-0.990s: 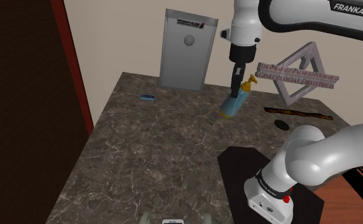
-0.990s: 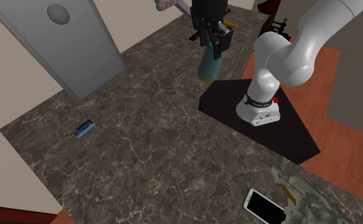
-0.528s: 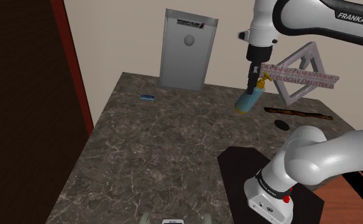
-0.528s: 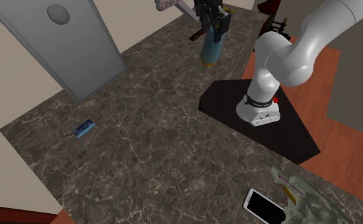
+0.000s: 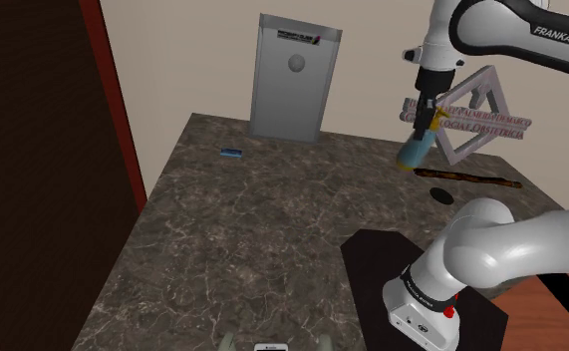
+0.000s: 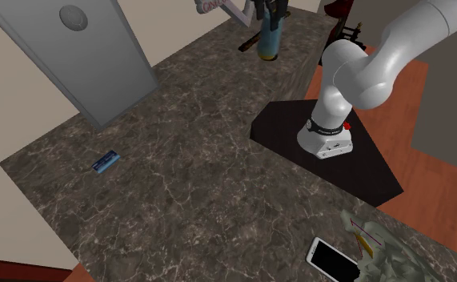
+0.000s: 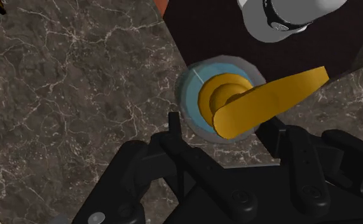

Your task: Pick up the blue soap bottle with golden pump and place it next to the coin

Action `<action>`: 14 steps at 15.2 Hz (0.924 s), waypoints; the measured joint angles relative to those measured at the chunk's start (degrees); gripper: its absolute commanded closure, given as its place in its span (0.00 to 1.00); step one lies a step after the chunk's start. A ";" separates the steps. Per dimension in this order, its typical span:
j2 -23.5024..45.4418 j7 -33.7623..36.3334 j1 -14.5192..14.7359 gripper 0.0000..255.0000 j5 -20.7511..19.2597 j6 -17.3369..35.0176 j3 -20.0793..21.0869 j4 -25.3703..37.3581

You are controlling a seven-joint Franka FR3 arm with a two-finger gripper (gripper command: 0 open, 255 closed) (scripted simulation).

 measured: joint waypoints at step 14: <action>3.59 -19.56 -4.11 1.00 -14.32 4.53 -18.87 6.18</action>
